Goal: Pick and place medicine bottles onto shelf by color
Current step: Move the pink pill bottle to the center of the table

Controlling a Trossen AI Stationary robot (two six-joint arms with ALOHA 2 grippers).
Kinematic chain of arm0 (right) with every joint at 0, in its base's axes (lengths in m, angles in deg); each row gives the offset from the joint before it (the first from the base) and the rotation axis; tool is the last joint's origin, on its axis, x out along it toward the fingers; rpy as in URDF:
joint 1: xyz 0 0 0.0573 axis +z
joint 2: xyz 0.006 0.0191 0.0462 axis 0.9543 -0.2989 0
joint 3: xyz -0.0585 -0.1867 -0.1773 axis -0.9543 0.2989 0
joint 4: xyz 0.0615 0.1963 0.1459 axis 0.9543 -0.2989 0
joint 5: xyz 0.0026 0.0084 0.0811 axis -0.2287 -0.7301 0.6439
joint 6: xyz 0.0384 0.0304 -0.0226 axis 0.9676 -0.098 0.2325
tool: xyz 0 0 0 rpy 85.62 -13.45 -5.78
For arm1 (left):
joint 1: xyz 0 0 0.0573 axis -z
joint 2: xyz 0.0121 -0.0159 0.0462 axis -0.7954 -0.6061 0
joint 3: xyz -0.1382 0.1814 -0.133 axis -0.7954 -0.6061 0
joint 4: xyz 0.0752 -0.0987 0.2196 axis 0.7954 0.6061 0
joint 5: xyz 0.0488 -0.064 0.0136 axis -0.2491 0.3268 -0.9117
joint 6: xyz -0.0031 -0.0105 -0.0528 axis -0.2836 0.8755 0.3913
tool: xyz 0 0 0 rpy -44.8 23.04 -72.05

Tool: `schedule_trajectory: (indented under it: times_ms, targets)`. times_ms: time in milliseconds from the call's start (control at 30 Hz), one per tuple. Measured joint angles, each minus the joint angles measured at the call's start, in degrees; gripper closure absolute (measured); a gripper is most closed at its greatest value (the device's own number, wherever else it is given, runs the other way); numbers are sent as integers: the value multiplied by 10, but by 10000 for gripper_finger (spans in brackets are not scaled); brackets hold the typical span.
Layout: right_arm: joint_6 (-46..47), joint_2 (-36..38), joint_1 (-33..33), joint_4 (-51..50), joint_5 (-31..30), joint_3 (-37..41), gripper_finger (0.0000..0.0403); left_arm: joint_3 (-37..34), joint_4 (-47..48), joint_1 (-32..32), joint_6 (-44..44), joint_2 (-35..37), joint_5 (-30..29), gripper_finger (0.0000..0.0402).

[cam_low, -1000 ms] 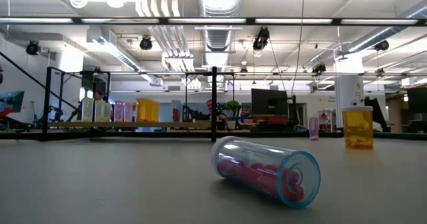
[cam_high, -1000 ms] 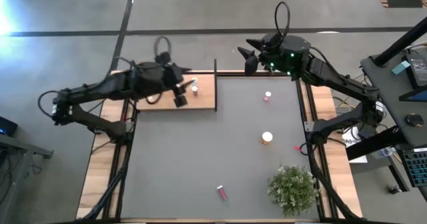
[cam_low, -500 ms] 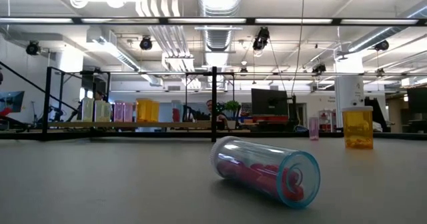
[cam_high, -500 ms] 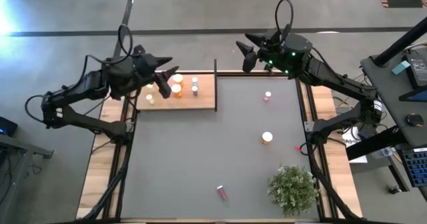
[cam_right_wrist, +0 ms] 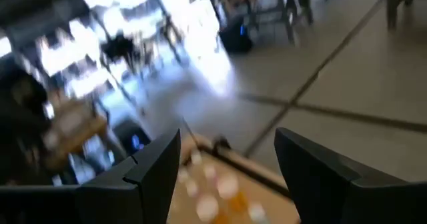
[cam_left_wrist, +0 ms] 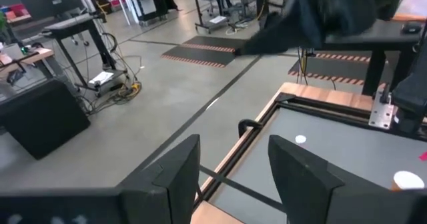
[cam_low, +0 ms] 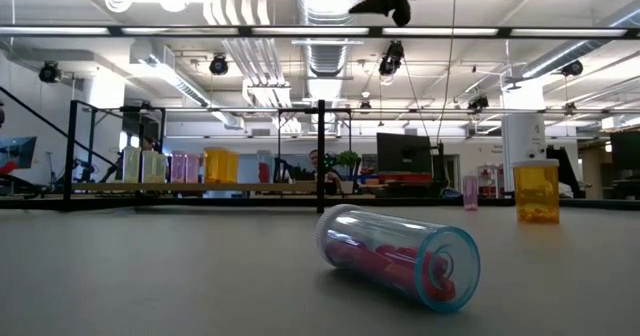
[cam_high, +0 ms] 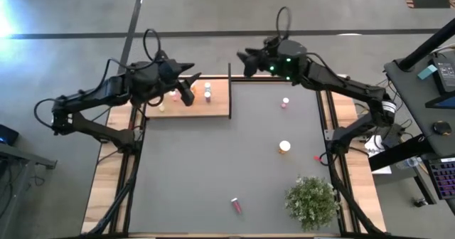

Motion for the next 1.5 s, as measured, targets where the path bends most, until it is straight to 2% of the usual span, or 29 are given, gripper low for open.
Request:
schedule_trajectory:
  times_ms: [167, 333, 467, 633, 833, 1067, 1233, 1500]
  targets:
    - [-41, -8, -3, -119, 13, -4, 170, 0, 2, 0, 29, -7, 0, 240]
    - [-44, 0, -22, -343, 11, -57, 170, 0, 33, 0, 60, 6, 0, 239]
    - [-46, 0, -33, -484, 3, -91, 170, 0, 58, 0, 60, 21, 0, 239]
    - [-35, 0, -38, -597, -62, -95, 170, 0, 83, 0, 60, 48, 0, 239]
    - [31, -12, -83, -721, -54, -85, 170, 0, 106, 0, 60, 90, 0, 239]
    - [51, -45, -163, -748, 77, -68, 170, 0, 120, 0, 61, 129, 1, 239]
    - [47, -89, -187, -748, 83, -68, 170, 0, 160, 0, 86, 142, 1, 240]
    - [2, -168, -190, -748, 83, -68, 170, 0, 221, 0, 134, 140, 2, 240]
